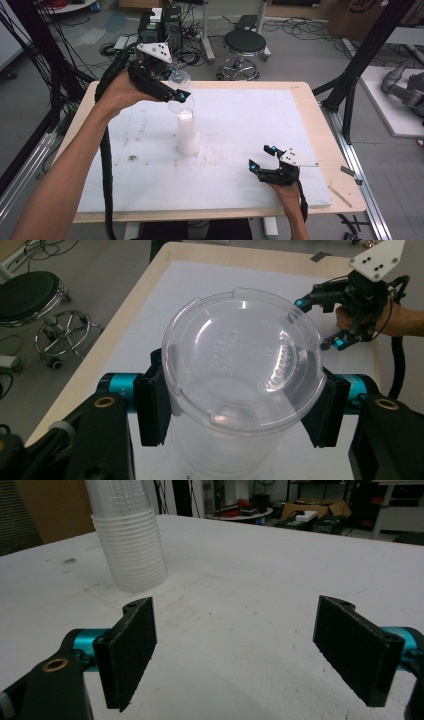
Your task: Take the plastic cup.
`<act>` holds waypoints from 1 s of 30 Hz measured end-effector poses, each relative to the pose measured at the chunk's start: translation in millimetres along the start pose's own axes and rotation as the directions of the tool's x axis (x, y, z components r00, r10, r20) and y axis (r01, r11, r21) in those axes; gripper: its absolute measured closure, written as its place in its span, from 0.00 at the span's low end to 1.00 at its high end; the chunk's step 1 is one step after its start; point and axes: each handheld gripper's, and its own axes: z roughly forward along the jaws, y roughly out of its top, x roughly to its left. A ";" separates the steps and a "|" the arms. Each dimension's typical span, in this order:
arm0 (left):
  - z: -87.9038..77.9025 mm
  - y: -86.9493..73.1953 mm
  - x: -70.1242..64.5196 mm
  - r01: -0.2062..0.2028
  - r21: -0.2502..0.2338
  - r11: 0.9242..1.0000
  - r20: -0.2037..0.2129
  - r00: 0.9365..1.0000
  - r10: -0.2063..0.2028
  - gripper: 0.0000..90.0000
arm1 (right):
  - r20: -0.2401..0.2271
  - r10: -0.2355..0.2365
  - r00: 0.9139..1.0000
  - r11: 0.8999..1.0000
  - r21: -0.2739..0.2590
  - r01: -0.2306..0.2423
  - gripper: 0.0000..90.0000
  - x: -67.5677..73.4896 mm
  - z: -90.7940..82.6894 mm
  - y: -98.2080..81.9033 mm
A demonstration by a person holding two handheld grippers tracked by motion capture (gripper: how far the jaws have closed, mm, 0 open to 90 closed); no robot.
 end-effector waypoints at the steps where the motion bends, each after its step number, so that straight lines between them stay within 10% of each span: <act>1: 0.0 0.0 0.0 0.000 0.000 1.000 0.000 1.000 0.000 0.44 | 0.000 0.001 1.000 1.000 0.000 -0.001 0.20 0.1 0.0 0.0; 10: -9.1 -13.8 -19.0 0.003 -0.146 0.989 0.058 0.998 0.005 0.44 | 0.000 0.002 1.000 1.000 -0.003 -0.002 0.20 0.5 -0.4 -0.1; 17: -5.0 -32.1 -35.1 -0.001 -0.168 0.986 0.089 0.996 0.016 0.44 | -0.001 0.005 1.000 1.000 -0.001 -0.005 0.20 0.1 -0.4 -0.1; 30: 29.6 -80.9 -69.5 0.036 -0.283 0.958 0.213 0.977 0.027 0.44 | -0.002 0.010 1.000 1.000 0.002 -0.010 0.20 -0.4 -0.1 -0.1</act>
